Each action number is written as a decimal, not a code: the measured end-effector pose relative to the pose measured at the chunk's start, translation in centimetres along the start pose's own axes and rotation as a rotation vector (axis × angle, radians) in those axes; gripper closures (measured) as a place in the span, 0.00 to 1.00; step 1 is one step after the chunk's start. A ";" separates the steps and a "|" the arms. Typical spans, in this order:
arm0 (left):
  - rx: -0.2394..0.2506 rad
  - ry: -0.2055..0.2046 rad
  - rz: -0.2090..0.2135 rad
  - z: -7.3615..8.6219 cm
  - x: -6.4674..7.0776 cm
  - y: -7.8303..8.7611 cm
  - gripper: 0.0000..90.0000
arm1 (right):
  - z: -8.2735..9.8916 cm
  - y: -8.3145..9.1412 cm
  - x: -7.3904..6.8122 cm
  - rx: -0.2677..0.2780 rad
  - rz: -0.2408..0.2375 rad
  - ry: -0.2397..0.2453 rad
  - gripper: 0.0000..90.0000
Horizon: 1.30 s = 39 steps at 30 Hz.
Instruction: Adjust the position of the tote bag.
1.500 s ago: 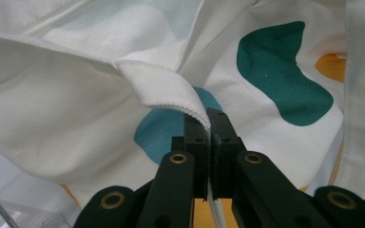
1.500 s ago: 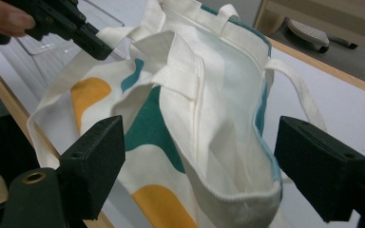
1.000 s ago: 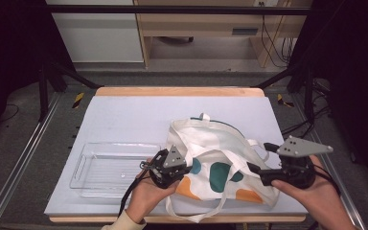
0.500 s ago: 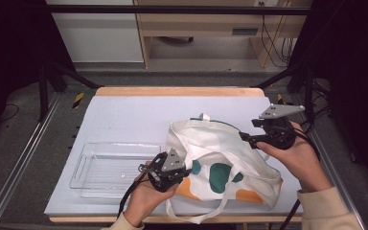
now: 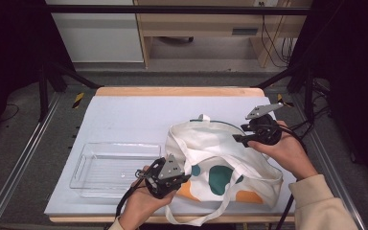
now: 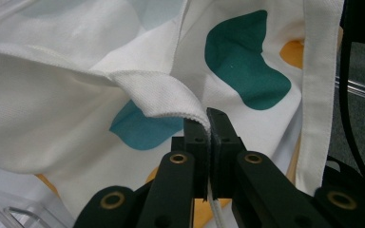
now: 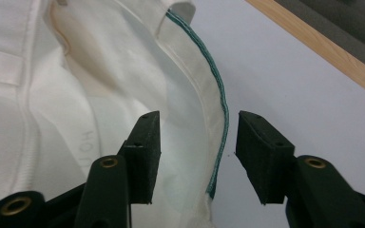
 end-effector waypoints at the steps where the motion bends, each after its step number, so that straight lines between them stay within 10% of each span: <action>1: 0.001 0.002 0.002 0.1 0.1 0.0 0.98 | 0.0 0.0 0.0 -0.011 0.000 -0.005 0.61; 12: -0.007 0.006 0.008 1.2 0.1 0.8 0.98 | 0.5 0.6 -0.9 -0.015 0.007 -0.008 0.97; 27: -0.005 0.013 0.014 1.9 0.5 0.8 0.97 | 1.2 3.1 -7.8 0.143 -0.015 0.096 0.98; 39: -0.031 0.021 0.017 3.6 1.2 0.3 0.97 | 2.3 4.1 -11.5 0.225 -0.035 0.090 0.98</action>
Point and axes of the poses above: each handheld gripper's, and its own axes: y roughly backward along the jaws, z roughly out of its underside, x roughly to its right, the point moved 1 cm from there along -y, roughly forward along the jaws, and after that the axes turned 12 degrees about y, right-handed, at the moved point
